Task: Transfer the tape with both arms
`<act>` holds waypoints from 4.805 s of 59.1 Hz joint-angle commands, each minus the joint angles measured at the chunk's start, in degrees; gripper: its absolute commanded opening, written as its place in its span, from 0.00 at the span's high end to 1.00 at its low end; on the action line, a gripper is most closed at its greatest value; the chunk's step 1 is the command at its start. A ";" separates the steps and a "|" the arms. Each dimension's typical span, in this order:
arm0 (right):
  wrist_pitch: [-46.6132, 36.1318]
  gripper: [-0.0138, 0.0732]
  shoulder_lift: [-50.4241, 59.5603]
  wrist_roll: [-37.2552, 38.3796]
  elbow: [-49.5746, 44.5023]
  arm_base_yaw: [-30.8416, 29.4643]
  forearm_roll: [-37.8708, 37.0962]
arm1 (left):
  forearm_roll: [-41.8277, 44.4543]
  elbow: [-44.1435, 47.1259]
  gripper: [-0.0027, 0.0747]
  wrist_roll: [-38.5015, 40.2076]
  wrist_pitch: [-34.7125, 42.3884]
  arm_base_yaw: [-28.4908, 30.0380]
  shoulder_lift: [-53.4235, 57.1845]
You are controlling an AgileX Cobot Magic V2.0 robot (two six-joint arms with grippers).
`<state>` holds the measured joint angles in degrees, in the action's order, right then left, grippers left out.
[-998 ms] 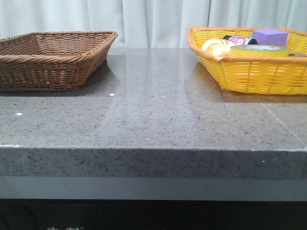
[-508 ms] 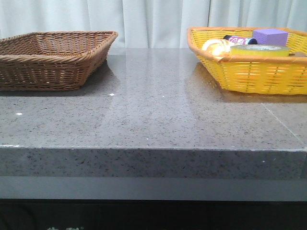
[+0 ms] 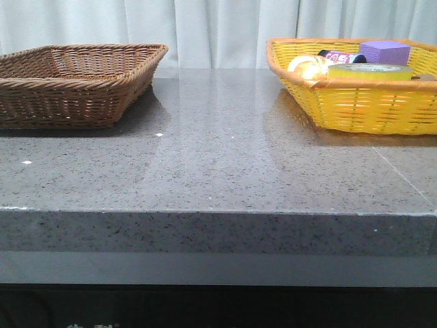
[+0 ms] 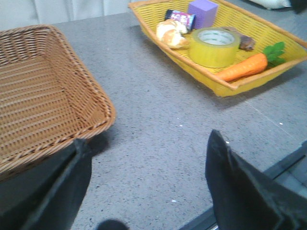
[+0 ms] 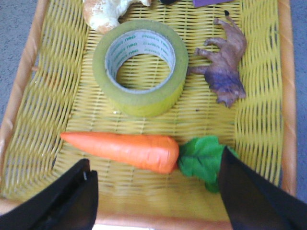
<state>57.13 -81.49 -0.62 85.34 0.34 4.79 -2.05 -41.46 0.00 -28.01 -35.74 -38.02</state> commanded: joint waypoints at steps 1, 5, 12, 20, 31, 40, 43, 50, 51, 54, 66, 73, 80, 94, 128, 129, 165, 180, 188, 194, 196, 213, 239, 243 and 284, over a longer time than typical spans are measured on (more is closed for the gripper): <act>0.85 0.22 -3.57 -0.35 7.34 -0.37 -0.94 | -0.54 -2.18 0.33 0.37 4.74 -1.19 -0.27; 2.76 0.22 -7.17 -0.35 11.48 -0.37 -1.87 | -0.54 -2.18 0.33 0.37 4.74 -1.17 -0.27; 5.57 0.22 -13.95 -0.35 17.89 -0.43 -2.14 | -0.54 -2.18 0.33 0.37 4.74 -1.17 -0.27; 6.37 0.22 -20.59 -0.35 23.50 -0.43 -2.27 | -0.54 -2.18 0.33 0.37 4.74 -1.17 -0.27; 6.44 0.22 -27.45 -0.35 28.69 -0.43 -2.27 | -0.54 -2.18 0.33 0.37 4.74 -1.17 -0.27; 6.23 0.22 -31.46 -0.35 31.13 -0.47 -2.90 | -0.54 -2.18 0.33 0.37 4.65 -1.17 -0.27; 6.02 0.22 -32.58 -0.35 31.83 -0.47 -2.90 | -0.54 -2.18 0.33 0.37 4.65 -1.17 -0.27; 4.35 0.22 -34.40 -0.35 32.36 -0.47 -2.90 | -0.54 -2.18 0.33 0.37 4.65 -1.17 -0.27; 4.10 0.23 -34.66 -0.35 32.49 -0.47 -2.90 | -0.54 -2.18 0.33 0.37 4.65 -1.17 -0.27; 3.87 0.27 -35.51 -0.35 32.81 -0.47 -2.90 | -0.54 -2.18 0.33 0.37 4.65 -1.17 -0.27; 3.54 0.49 -36.90 -0.35 33.12 -0.47 -2.90 | -0.54 -2.18 0.33 0.37 4.54 -1.17 -0.27; 4.42 0.61 -36.84 -0.35 34.10 -0.47 -2.90 | -0.54 -2.18 0.33 0.37 4.54 -1.17 -0.27; 6.60 0.67 -36.78 -0.35 36.37 -0.47 -2.90 | -0.54 -2.18 0.33 0.37 4.54 -1.17 -0.27; 10.00 0.67 -33.16 -0.35 38.82 -0.31 -1.47 | -0.54 -2.18 0.33 0.37 4.54 -1.17 -0.27; 10.58 0.67 -21.40 -3.48 38.76 14.57 1.85 | -0.54 -2.18 0.33 0.37 4.54 -1.17 -0.27; 10.58 0.67 -21.40 -3.48 38.76 15.27 1.85 | -0.54 -2.18 0.33 0.37 4.54 -1.17 -0.27; -1.23 0.67 -22.06 -3.54 21.33 33.92 -5.42 | -0.54 -2.18 0.33 0.37 4.54 -1.17 -0.27; -7.07 0.67 -22.46 -3.54 15.31 33.92 -9.02 | -0.54 -2.18 0.33 0.37 4.54 -1.17 -0.27; -7.12 0.67 -24.39 -3.54 14.85 33.92 -9.46 | -0.54 -2.18 0.33 0.37 4.54 -1.17 -0.27; -7.20 0.67 -25.83 -3.54 14.85 33.92 -9.46 | -0.54 -2.18 0.33 0.37 4.54 -1.17 -0.27; -7.08 0.67 -26.32 -3.54 14.85 33.92 -9.46 | -0.54 -2.18 0.33 0.37 4.54 -1.17 -0.27; -6.50 0.32 -26.12 -2.80 16.34 33.92 -8.91 | -0.54 -2.18 0.33 0.37 4.54 -1.17 -0.27; -8.45 0.33 -5.57 1.40 8.05 32.07 -7.16 | -0.54 -2.18 0.33 0.37 5.57 -1.17 -0.76; -10.74 0.33 -0.95 1.66 2.72 31.17 -5.71 | -0.54 -2.18 0.33 0.37 5.57 -1.17 -0.76; -23.38 0.33 36.88 1.66 -34.54 28.20 2.46 | 0.13 -2.33 0.33 0.37 5.47 -1.17 -1.68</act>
<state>38.13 -47.79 0.97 51.33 28.77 6.88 -2.05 -41.49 0.00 -27.53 -36.46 -38.76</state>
